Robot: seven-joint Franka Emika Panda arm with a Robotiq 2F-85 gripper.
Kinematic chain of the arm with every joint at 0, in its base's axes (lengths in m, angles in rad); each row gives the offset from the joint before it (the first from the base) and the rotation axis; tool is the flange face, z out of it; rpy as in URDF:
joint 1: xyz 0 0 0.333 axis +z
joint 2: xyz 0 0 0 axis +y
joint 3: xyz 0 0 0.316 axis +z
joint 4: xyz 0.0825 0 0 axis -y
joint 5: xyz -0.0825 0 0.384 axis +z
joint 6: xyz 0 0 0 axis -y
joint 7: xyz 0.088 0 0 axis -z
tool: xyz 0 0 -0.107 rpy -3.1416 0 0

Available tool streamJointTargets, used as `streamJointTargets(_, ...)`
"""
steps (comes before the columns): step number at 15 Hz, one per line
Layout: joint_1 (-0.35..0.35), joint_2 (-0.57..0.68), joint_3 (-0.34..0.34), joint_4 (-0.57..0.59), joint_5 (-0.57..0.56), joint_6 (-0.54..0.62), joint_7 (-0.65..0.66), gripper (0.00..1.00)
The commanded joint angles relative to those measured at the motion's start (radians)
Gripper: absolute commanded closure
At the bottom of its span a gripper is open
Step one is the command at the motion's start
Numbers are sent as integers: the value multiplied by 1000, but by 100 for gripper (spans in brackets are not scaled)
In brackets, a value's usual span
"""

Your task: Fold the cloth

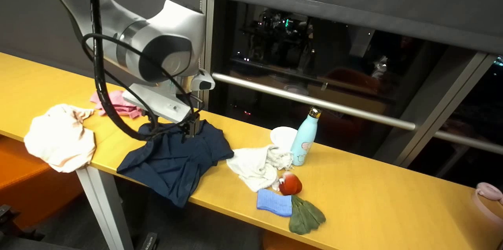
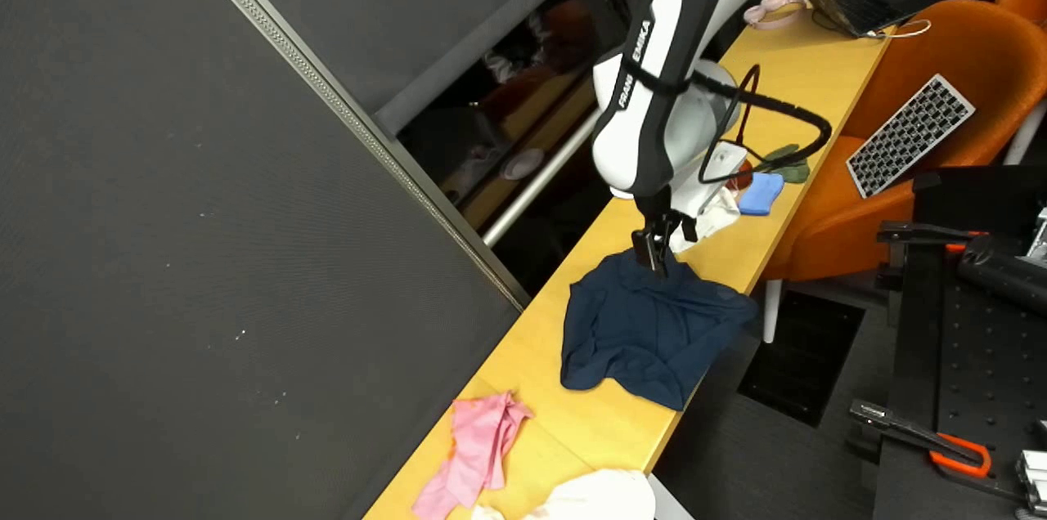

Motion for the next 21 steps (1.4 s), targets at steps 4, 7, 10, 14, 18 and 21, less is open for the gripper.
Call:
streamJointTargets(4, -48, 27, 128, -30, -1, 93, -72, 0)
streamJointTargets(7, -22, 73, 110, 1, -12, 107, -34, 0)
streamJointTargets(10, -13, 174, 86, 106, -12, 146, 1, 0)
streamJointTargets(14, -27, 312, 102, 235, -5, 123, 19, 0)
streamJointTargets(18, -15, 419, 111, 343, -11, 105, 43, 0)
streamJointTargets(21, 5, 489, 125, 421, -15, 94, 51, 0)
